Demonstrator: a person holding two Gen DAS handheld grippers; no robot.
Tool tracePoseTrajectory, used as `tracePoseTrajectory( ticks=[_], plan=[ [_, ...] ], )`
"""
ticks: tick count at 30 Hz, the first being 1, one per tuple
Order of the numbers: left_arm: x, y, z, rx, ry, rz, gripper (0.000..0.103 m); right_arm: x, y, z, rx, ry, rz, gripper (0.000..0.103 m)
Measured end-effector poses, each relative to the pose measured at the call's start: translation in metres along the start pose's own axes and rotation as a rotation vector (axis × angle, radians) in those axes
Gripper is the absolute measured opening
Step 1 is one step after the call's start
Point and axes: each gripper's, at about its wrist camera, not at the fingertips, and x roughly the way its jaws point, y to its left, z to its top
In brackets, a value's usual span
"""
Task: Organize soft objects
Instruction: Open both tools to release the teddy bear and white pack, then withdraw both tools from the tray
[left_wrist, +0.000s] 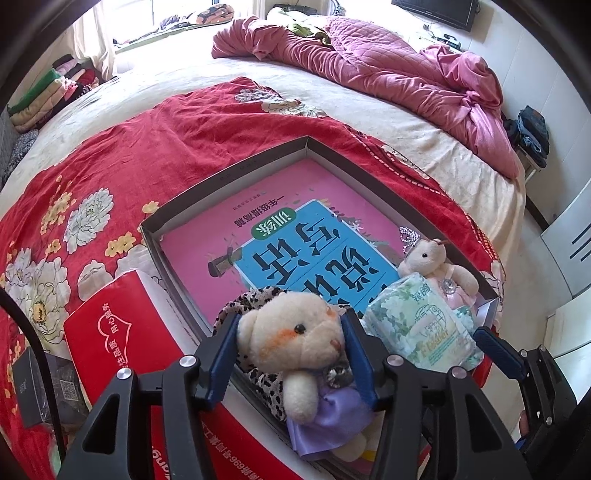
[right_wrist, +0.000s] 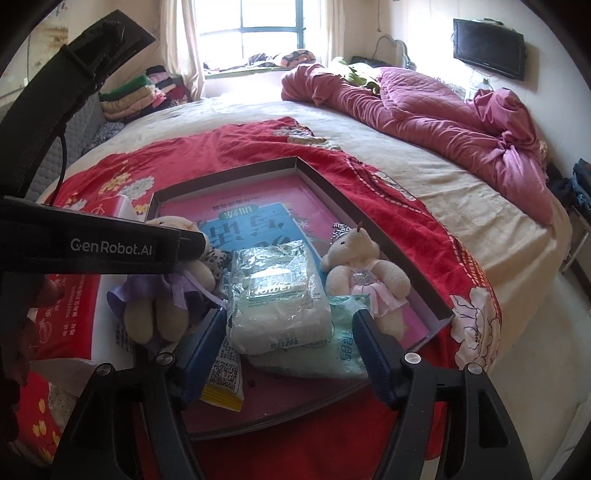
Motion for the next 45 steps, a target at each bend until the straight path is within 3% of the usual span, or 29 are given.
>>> tracePoseTrajectory(
  ticks=[6, 32, 37, 45],
  plan=[
    [-0.001, 0.001, 0.001, -0.004, -0.001, -0.005, 0.063, -0.006, -0.001, 0.001, -0.003, -0.010, -0.004, 0.073],
    [-0.033, 0.002, -0.013, -0.008, -0.054, -0.003, 0.070, -0.031, -0.012, 0.005, 0.036, -0.054, -0.045, 0.073],
    [-0.042, 0.005, -0.019, -0.020, -0.059, 0.004, 0.079, -0.038, -0.010, 0.005, 0.037, -0.061, -0.048, 0.073],
    [-0.052, 0.009, -0.031, -0.041, -0.057, 0.008, 0.080, -0.047, -0.007, 0.007, 0.044, -0.075, -0.061, 0.073]
  ],
)
